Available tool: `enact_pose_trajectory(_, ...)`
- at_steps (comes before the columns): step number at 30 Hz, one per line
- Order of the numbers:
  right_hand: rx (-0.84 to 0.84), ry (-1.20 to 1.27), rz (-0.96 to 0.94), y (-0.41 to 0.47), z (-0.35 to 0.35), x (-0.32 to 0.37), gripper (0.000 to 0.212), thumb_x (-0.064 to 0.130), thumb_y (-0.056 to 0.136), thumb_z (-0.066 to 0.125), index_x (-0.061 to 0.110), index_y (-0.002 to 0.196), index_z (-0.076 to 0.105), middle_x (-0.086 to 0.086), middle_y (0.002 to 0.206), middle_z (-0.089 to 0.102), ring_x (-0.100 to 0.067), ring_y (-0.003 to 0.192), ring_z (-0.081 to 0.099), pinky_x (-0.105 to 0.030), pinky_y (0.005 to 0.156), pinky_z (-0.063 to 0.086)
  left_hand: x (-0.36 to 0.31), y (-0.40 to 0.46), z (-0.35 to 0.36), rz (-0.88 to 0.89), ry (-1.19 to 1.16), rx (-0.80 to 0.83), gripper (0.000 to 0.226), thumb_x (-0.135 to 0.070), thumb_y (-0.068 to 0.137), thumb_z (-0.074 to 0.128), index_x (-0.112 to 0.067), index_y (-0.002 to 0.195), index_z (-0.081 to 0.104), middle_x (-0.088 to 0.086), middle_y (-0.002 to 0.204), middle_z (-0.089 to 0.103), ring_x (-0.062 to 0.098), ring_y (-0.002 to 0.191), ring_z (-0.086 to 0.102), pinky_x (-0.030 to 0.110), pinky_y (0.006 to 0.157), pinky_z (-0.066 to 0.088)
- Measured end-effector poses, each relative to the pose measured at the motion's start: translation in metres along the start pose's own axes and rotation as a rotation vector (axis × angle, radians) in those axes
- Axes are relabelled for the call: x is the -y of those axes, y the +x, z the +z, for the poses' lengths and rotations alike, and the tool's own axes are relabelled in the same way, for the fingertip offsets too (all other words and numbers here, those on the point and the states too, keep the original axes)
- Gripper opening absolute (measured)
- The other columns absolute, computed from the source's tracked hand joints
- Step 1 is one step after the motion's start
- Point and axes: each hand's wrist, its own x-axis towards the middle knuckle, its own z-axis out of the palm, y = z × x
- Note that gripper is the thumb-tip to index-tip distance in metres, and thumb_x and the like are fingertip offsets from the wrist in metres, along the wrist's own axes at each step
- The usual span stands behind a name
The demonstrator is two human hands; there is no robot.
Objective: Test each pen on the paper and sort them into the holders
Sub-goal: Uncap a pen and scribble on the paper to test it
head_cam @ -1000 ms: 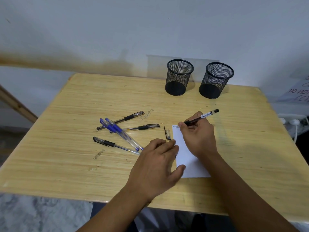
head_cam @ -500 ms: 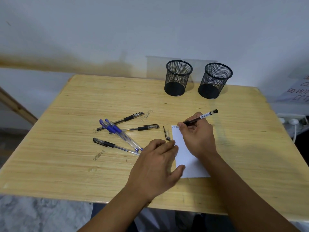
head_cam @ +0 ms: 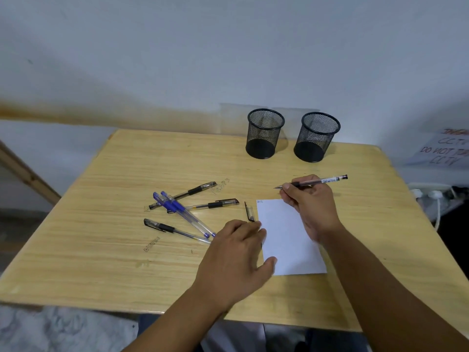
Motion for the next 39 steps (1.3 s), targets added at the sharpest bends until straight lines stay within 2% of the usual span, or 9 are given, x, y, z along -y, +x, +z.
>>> enact_pose_trajectory(7,-0.002,-0.03,-0.054,-0.017,-0.007,0.007,0.014,-0.001,0.086,0.07,0.01,0.087,0.062,-0.012,0.084,0.075,-0.025,0.087,0.074,-0.033,0.084,0.058,-0.003,0.004,-0.006,-0.027,-0.066,0.036,0.044,-0.055,0.081,0.057,-0.025,0.112,0.065,-0.013,0.13,0.059,0.011,0.122,0.042,0.029,0.097,0.043)
enact_pose_trajectory(12,-0.007,-0.023,-0.06,-0.031,-0.012,0.007,0.015,-0.001,0.084,0.072,0.011,0.084,0.063,-0.012,0.082,0.075,-0.029,0.087,0.074,-0.032,0.079,0.057,-0.004,0.011,-0.013,-0.141,-0.128,-0.037,0.031,-0.051,0.086,0.057,-0.027,0.101,0.071,-0.014,0.103,0.066,0.008,0.102,0.053,0.03,0.083,0.049)
enact_pose_trajectory(18,-0.003,-0.066,-0.063,-0.045,-0.018,0.007,0.011,0.003,0.085,0.073,0.008,0.088,0.064,-0.01,0.081,0.077,-0.027,0.087,0.075,-0.037,0.085,0.059,0.0,0.043,-0.025,-0.385,-0.127,-0.06,0.021,-0.04,0.089,0.053,-0.027,0.092,0.069,-0.009,0.089,0.065,0.013,0.086,0.06,0.032,0.072,0.051)
enact_pose_trajectory(23,-0.017,-0.062,-0.077,-0.049,-0.026,0.007,0.011,0.003,0.084,0.074,0.008,0.086,0.064,-0.013,0.083,0.076,-0.03,0.087,0.074,-0.04,0.086,0.059,-0.004,0.052,-0.023,-0.511,-0.128,-0.019,0.018,-0.042,0.073,0.054,-0.026,0.069,0.06,-0.008,0.073,0.061,0.012,0.07,0.058,0.028,0.055,0.048)
enact_pose_trajectory(27,-0.012,-0.05,-0.084,-0.052,-0.032,0.008,0.01,0.002,0.084,0.073,0.008,0.086,0.064,-0.016,0.084,0.075,-0.034,0.088,0.073,-0.04,0.086,0.059,-0.003,0.053,-0.022,-0.476,-0.08,-0.02,0.019,-0.032,0.08,0.05,-0.021,0.066,0.06,-0.006,0.071,0.06,0.012,0.068,0.057,0.034,0.06,0.053)
enact_pose_trajectory(30,0.004,-0.033,-0.082,-0.056,-0.034,0.009,0.011,0.001,0.084,0.072,0.007,0.087,0.064,-0.018,0.085,0.075,-0.037,0.09,0.072,-0.043,0.088,0.058,0.001,0.051,-0.025,-0.446,-0.097,-0.003,0.019,-0.032,0.086,0.053,-0.024,0.08,0.07,-0.009,0.081,0.066,0.012,0.076,0.061,0.035,0.066,0.056)
enact_pose_trajectory(34,0.061,0.001,-0.058,-0.063,-0.037,0.009,0.013,-0.002,0.083,0.071,0.009,0.086,0.065,-0.016,0.09,0.075,-0.04,0.097,0.069,-0.048,0.094,0.055,-0.003,0.041,-0.034,-0.359,-0.166,-0.038,0.018,-0.032,0.089,0.057,-0.033,0.095,0.074,-0.015,0.09,0.066,0.003,0.08,0.059,0.019,0.066,0.046)
enact_pose_trajectory(37,0.117,0.005,-0.061,-0.069,-0.037,0.011,0.01,-0.003,0.083,0.069,0.007,0.085,0.067,-0.013,0.09,0.074,-0.038,0.096,0.07,-0.049,0.095,0.055,-0.008,0.032,-0.038,-0.248,-0.222,-0.121,0.016,-0.024,0.089,0.062,-0.03,0.097,0.075,-0.017,0.087,0.067,-0.001,0.082,0.058,0.007,0.068,0.038)
enact_pose_trajectory(39,0.144,0.015,-0.066,-0.073,-0.036,0.014,0.01,-0.003,0.084,0.069,0.007,0.085,0.068,-0.011,0.085,0.074,-0.034,0.092,0.072,-0.046,0.093,0.055,-0.011,0.026,-0.039,-0.188,-0.263,-0.158,0.018,-0.02,0.089,0.064,-0.028,0.101,0.076,-0.019,0.087,0.067,-0.003,0.084,0.059,0.006,0.072,0.039)
